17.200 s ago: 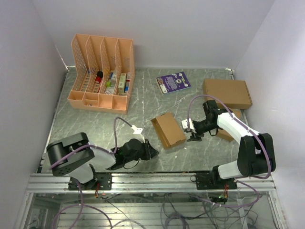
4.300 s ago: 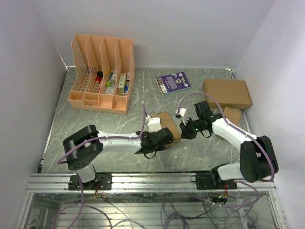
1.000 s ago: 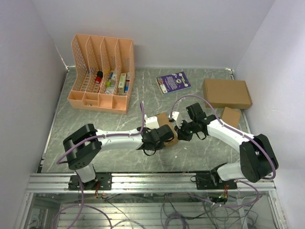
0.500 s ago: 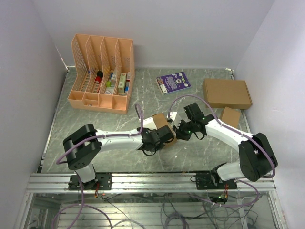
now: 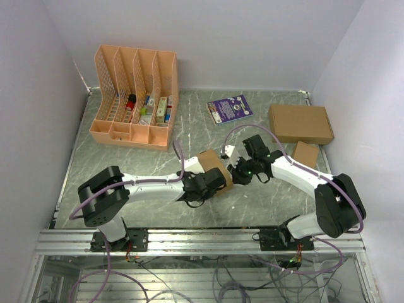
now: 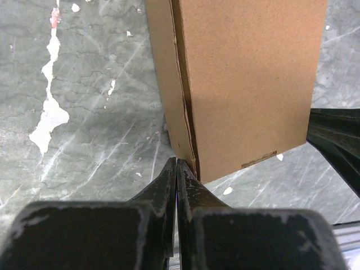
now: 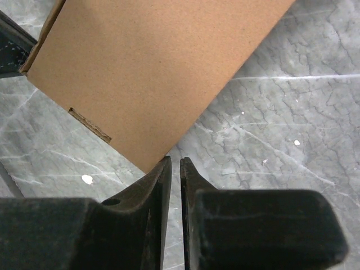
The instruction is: Fold the paper box
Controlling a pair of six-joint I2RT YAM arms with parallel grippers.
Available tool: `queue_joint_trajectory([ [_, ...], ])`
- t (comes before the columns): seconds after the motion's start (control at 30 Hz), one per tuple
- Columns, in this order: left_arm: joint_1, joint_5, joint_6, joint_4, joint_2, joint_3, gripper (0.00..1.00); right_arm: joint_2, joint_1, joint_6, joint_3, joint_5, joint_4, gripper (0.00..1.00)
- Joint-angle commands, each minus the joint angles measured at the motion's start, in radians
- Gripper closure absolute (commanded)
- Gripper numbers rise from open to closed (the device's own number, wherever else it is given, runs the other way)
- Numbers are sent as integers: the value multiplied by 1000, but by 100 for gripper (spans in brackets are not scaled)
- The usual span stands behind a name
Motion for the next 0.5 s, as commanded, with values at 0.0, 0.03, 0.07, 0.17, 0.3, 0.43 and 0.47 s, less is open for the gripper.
queue_joint_trajectory([
  [0.0,4,23,24,150,-58,-33,92,-19,-15,44,12,-32,13,86],
  [0.03,4,28,39,141,-63,-45,92,-25,-35,45,10,-28,16,85],
  [0.07,4,35,50,129,-69,-53,92,-29,-42,46,10,-24,17,85],
  [0.17,4,46,108,115,-87,-78,90,-37,-58,43,10,-7,18,83],
  [0.3,4,58,186,105,-119,-102,89,-49,-81,40,13,-5,18,82],
  [0.43,4,86,280,134,-165,-140,88,-66,-109,41,18,-15,18,81],
  [0.47,4,97,304,151,-180,-154,87,-72,-117,40,24,-20,15,81],
])
